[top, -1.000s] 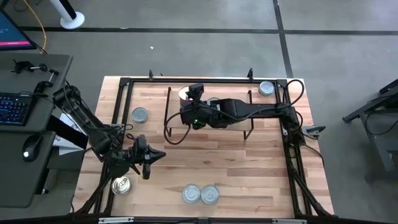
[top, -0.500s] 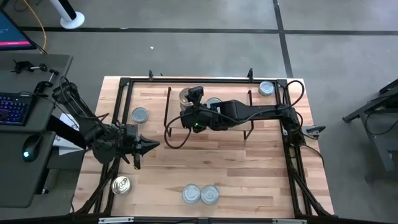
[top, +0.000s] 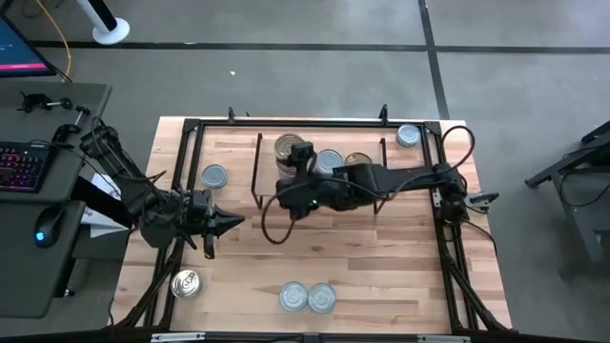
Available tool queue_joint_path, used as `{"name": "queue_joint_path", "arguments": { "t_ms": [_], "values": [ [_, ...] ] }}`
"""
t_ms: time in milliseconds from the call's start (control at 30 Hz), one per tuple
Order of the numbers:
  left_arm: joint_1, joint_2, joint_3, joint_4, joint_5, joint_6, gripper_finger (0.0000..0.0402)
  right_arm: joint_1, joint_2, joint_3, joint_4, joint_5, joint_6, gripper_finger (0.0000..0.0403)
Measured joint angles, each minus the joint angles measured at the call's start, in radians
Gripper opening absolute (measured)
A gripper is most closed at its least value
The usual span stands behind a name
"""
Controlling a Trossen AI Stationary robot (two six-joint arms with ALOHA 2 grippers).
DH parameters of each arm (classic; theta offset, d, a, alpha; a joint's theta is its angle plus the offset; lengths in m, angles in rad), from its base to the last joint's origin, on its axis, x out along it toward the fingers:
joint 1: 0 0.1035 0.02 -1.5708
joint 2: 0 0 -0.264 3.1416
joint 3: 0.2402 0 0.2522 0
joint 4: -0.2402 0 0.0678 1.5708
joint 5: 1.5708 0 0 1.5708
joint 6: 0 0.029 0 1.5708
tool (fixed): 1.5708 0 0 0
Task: Stack canned seafood by type on shelf
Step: Stack the blue-pink tuna can on top of the blue-pink tuna can on the shelf
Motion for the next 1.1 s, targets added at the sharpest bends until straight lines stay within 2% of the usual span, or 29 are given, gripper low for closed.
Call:
{"name": "queue_joint_path", "arguments": {
  "t_ms": [200, 400, 533, 633, 733, 867, 967, 1067, 1100],
  "values": [
    [0.020, 0.000, 0.000, 0.060, 0.043, 0.098, 0.0000, 0.035, -0.007, 0.000, 0.015, -0.108, 0.287, 0.0303],
    [0.028, 0.001, 0.000, 0.013, 0.106, 0.102, 0.0000, 0.044, -0.004, -0.002, 0.003, -0.261, 0.565, 0.0303],
    [0.028, 0.001, 0.000, -0.056, 0.300, 0.100, 0.0000, 0.044, -0.003, -0.003, -0.007, -0.430, 0.628, 0.0303],
    [0.028, 0.016, 0.000, -0.135, 0.459, 0.037, 0.0000, 0.047, 0.003, -0.003, -0.025, -0.469, 0.684, 0.0302],
    [0.026, 0.064, 0.000, -0.198, 0.571, -0.007, 0.0000, 0.068, 0.012, -0.003, -0.138, -0.449, 0.750, 0.0287],
    [0.026, 0.174, 0.000, -0.213, 0.723, 0.022, 0.0000, 0.122, 0.052, -0.003, -0.368, -0.414, 0.816, 0.0215],
    [0.026, 0.268, 0.000, -0.208, 0.841, 0.041, 0.0000, 0.174, 0.108, -0.004, -0.488, -0.415, 0.815, 0.0127],
    [0.026, 0.358, 0.005, -0.207, 0.978, 0.018, 0.0000, 0.223, 0.156, -0.005, -0.523, -0.415, 0.818, 0.0033],
    [0.026, 0.386, 0.019, -0.227, 1.018, -0.003, 0.0000, 0.242, 0.172, -0.005, -0.529, -0.416, 0.818, 0.0017]
  ]
}}
